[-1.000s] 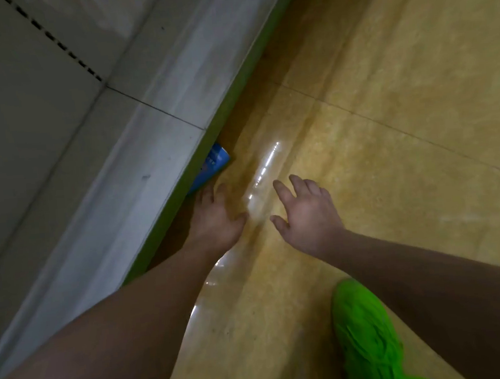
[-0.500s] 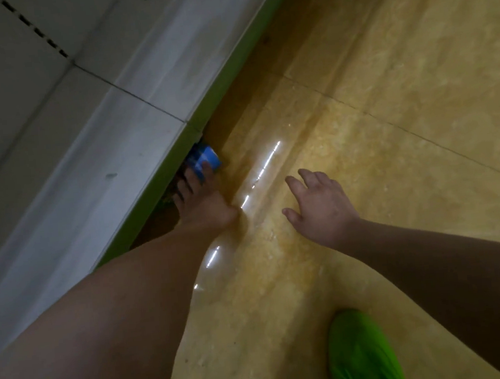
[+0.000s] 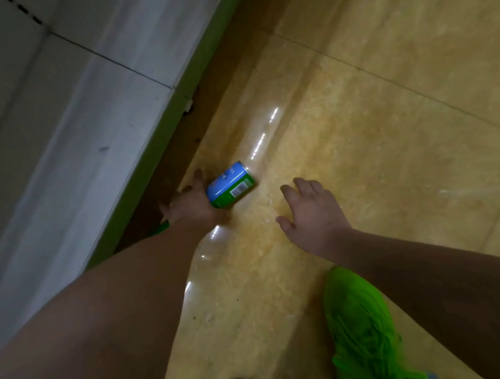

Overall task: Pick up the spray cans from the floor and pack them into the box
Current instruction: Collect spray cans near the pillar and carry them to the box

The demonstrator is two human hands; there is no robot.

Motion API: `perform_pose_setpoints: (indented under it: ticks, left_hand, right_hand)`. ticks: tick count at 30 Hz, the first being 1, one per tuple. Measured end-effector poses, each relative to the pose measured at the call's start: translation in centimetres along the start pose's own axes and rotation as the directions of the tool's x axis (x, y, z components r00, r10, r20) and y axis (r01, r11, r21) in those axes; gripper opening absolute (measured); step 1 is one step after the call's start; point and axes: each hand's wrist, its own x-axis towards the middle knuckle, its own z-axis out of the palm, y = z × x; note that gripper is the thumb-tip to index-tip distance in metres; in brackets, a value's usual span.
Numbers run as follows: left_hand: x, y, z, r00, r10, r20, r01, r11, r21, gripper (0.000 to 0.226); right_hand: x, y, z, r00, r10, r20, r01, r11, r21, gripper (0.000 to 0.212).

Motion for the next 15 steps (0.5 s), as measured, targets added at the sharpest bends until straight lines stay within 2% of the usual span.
perform_pose_setpoints:
  ticks: [4, 7, 10, 15]
  left_hand:
    - [-1.5, -0.1, 1.3, 0.987, 0.16, 0.029, -0.159, 0.987, -0.008, 0.073]
    - [-3.4, 1.5, 1.6, 0.978, 0.21, -0.015, -0.21, 0.978, 0.008, 0.075]
    - [-5.8, 3.5, 1.0, 0.971, 0.24, 0.016, -0.241, 0.968, 0.07, 0.079]
    - [-12.2, 6.3, -0.3, 0.952, 0.305, 0.034, -0.307, 0.95, 0.06, 0.074]
  right_hand:
    - [-1.3, 0.8, 0.4, 0.998, 0.055, 0.014, -0.055, 0.998, 0.012, 0.061]
    - [-2.6, 0.8, 0.0, 0.996, 0.094, 0.005, -0.094, 0.995, 0.029, 0.061]
    - [-5.0, 0.3, -1.0, 0.987, 0.159, -0.009, -0.158, 0.985, 0.074, 0.058]
    - [-11.5, -0.3, -2.3, 0.953, 0.302, -0.02, -0.297, 0.946, 0.127, 0.057]
